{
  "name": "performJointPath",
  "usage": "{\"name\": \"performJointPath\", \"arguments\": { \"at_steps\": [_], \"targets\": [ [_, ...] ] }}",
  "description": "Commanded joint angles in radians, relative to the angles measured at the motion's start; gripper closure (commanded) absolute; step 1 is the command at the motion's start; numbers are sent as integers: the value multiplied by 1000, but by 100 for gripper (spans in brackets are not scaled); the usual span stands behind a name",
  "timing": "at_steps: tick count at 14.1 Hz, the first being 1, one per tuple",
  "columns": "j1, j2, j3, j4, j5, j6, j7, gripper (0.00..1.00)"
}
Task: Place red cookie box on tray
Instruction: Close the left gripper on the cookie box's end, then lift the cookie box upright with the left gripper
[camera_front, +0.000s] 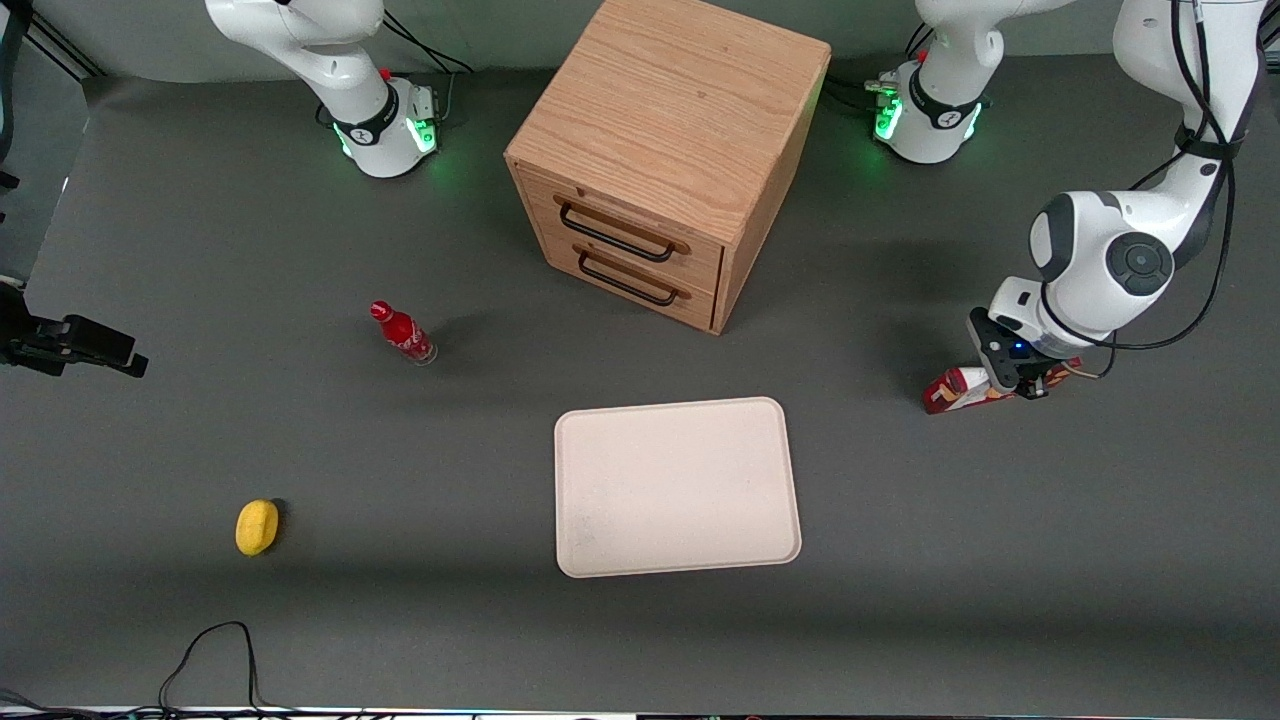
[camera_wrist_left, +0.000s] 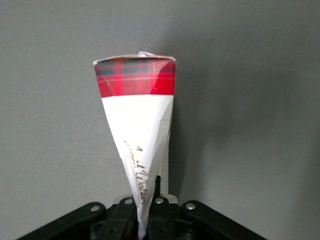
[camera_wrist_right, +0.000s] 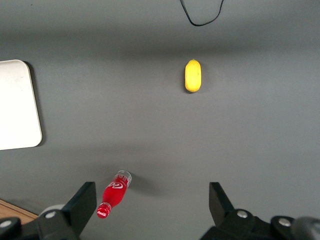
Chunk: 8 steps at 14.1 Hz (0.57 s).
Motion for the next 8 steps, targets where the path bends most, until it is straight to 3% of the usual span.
{"name": "performJointPath", "arguments": {
  "at_steps": [1, 5, 8],
  "targets": [
    [4, -66, 14, 12, 0, -54, -14, 100],
    [1, -178, 10, 133, -3, -371, -276, 100],
    [-20, -197, 7, 346, -52, -664, -480, 100]
  ]
}}
